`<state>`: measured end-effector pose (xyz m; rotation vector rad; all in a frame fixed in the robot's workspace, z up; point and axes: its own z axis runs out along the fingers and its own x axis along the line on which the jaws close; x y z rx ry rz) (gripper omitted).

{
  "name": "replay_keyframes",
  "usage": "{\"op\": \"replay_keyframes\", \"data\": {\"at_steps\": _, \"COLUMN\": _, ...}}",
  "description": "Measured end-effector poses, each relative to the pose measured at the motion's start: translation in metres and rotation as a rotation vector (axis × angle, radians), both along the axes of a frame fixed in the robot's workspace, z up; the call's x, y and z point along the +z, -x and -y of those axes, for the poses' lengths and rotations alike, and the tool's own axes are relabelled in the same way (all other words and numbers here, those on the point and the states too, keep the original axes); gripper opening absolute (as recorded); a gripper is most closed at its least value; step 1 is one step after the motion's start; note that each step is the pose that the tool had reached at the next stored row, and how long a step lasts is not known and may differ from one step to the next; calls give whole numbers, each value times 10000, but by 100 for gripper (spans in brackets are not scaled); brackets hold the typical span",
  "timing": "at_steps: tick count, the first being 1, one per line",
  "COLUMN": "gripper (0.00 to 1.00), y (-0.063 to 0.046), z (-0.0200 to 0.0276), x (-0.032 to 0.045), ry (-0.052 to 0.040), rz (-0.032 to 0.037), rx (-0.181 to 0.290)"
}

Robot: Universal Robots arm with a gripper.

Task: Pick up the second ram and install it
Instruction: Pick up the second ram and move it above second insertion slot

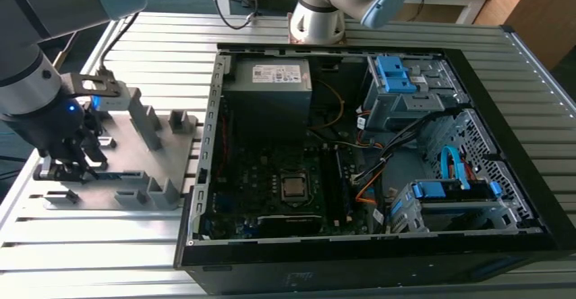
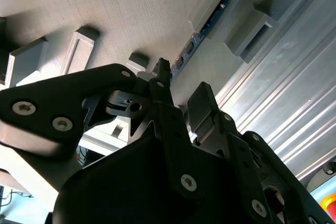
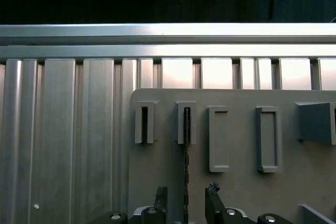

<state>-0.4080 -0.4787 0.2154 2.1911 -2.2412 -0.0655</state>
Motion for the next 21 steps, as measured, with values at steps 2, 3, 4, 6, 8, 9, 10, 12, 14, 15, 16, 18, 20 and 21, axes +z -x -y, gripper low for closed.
{"op": "replay_keyframes", "data": {"at_steps": 2, "gripper": 41, "y": 0, "z": 0, "x": -5, "ry": 0, "rz": 1, "rx": 0}}
{"op": "replay_keyframes", "data": {"at_steps": 3, "gripper": 41, "y": 0, "z": 1, "x": -8, "ry": 0, "rz": 0, "rx": 0}}
{"op": "replay_keyframes", "data": {"at_steps": 4, "gripper": 41, "y": 0, "z": 1, "x": -11, "ry": 0, "rz": 1, "rx": 0}}
{"op": "replay_keyframes", "data": {"at_steps": 6, "gripper": 41, "y": 0, "z": 1, "x": -18, "ry": -1, "rz": 1, "rx": 0}}
{"op": "replay_keyframes", "data": {"at_steps": 8, "gripper": 41, "y": 0, "z": 1, "x": -24, "ry": -1, "rz": 1, "rx": 0}}
{"op": "replay_keyframes", "data": {"at_steps": 9, "gripper": 41, "y": 0, "z": 1, "x": -28, "ry": 0, "rz": 0, "rx": 0}}
{"op": "replay_keyframes", "data": {"at_steps": 10, "gripper": 41, "y": 0, "z": 1, "x": -32, "ry": -1, "rz": 1, "rx": 0}}
{"op": "replay_keyframes", "data": {"at_steps": 12, "gripper": 41, "y": 0, "z": 1, "x": -41, "ry": -1, "rz": 1, "rx": 0}}
{"op": "replay_keyframes", "data": {"at_steps": 14, "gripper": 41, "y": 0, "z": 1, "x": -50, "ry": 0, "rz": 0, "rx": 0}}
{"op": "replay_keyframes", "data": {"at_steps": 15, "gripper": 41, "y": 0, "z": 1, "x": -55, "ry": 0, "rz": 0, "rx": 0}}
{"op": "replay_keyframes", "data": {"at_steps": 16, "gripper": 41, "y": 0, "z": 1, "x": -60, "ry": -1, "rz": 1, "rx": 0}}
{"op": "replay_keyframes", "data": {"at_steps": 18, "gripper": 41, "y": 0, "z": 1, "x": -72, "ry": -1, "rz": 2, "rx": -1}}
{"op": "replay_keyframes", "data": {"at_steps": 20, "gripper": 41, "y": 0, "z": 3, "x": -90, "ry": -2, "rz": 2, "rx": 8}}
{"op": "replay_keyframes", "data": {"at_steps": 21, "gripper": 41, "y": 1, "z": 3, "x": -104, "ry": -11, "rz": 1, "rx": 28}}
